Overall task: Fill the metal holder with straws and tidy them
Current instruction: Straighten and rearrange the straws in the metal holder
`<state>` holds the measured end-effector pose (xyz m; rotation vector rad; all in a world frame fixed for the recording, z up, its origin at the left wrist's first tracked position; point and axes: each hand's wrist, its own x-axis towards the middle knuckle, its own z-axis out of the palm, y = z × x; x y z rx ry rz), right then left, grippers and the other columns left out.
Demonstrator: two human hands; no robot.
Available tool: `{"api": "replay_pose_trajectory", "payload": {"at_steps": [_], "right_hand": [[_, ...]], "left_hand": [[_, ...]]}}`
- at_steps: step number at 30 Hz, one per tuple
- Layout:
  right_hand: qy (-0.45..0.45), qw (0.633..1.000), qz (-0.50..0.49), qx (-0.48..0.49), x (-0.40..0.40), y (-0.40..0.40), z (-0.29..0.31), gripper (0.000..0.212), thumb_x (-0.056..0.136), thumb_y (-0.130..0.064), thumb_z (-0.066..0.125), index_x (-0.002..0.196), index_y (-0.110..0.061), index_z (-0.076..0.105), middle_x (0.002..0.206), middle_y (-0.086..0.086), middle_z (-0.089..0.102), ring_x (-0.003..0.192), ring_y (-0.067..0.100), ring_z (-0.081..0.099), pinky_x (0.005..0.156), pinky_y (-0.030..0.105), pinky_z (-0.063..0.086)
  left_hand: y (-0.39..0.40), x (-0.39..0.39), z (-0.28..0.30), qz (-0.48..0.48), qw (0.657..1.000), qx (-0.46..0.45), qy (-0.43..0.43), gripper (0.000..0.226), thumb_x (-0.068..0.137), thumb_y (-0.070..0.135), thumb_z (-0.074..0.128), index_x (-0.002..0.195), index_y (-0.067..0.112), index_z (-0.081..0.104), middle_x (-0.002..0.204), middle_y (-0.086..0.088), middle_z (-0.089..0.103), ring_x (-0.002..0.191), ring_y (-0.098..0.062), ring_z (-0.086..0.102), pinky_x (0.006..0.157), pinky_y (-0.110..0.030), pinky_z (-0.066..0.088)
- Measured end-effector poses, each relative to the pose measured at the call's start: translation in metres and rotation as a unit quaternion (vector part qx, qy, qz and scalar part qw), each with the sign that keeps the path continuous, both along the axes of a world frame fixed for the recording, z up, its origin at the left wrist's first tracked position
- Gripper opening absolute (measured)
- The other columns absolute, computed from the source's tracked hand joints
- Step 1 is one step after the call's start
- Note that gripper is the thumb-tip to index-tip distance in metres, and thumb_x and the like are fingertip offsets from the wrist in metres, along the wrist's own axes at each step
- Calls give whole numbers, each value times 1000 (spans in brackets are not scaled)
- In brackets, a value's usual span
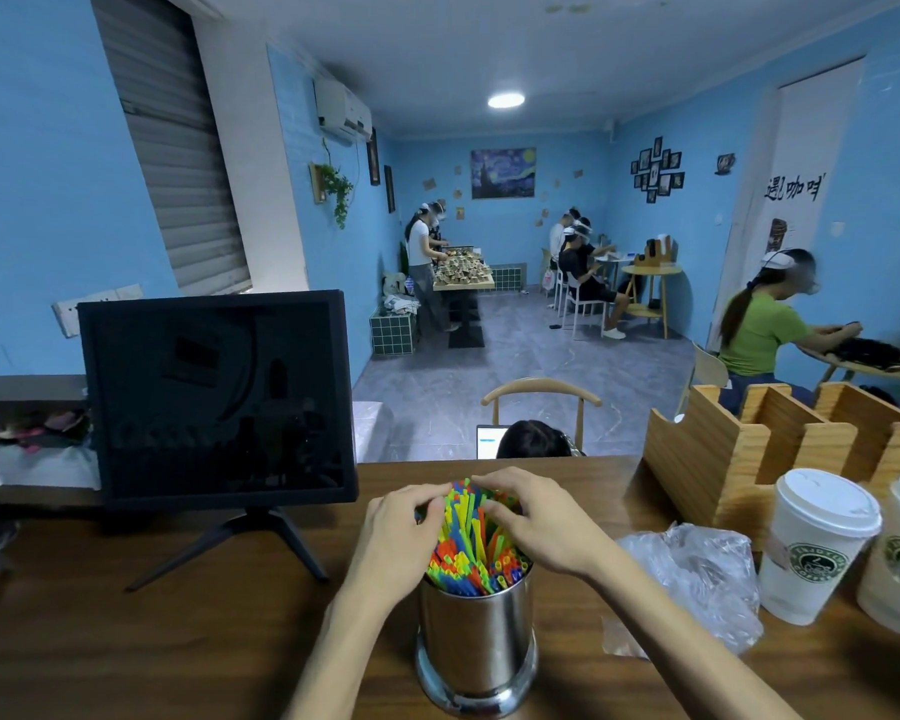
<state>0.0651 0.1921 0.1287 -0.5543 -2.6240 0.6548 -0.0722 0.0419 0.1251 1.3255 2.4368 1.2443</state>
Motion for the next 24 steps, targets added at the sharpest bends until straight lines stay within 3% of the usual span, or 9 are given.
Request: {"api": "replay_pose_trajectory", "payload": {"at_steps": [5,9,14,18,24], "right_hand": [[-12,999,-10,31,1,1,5,39,102,-34,53,141,-27,58,140,-7,58,125,13,56,101,28,44],[-11,998,19,66,1,0,5,42,103,-33,52,145,-31,54,146,-10,52,132,10,49,108,31,42],[-43,993,19,104,0,3,4,42,104,-31,48,145,-34,54,148,-11,50,135,13,46,111,39,40],[-40,992,55,109,-2,2,3,47,101,-27,52,147,-37,50,151,-11,46,139,14,41,113,42,37],[-45,991,52,113,-7,4,6,43,99,-30,55,141,-34,57,146,-10,50,136,15,43,112,44,37]], "left_hand": [[-2,0,0,5,999,-11,51,32,105,39,47,132,38,64,124,14,68,109,-4,61,87,-25,57],[-3,2,4,4,990,-23,138,34,106,37,42,135,37,61,127,18,61,105,4,45,76,-7,35],[-8,-1,8,7,979,-34,199,30,103,41,47,125,37,68,113,23,51,103,4,39,67,-4,31],[-11,-1,15,16,971,-31,235,26,100,43,53,115,36,73,107,22,52,103,2,37,76,-13,34],[-11,2,25,16,971,-41,236,24,99,46,55,112,36,72,103,19,56,102,-1,43,73,-15,34]]}}
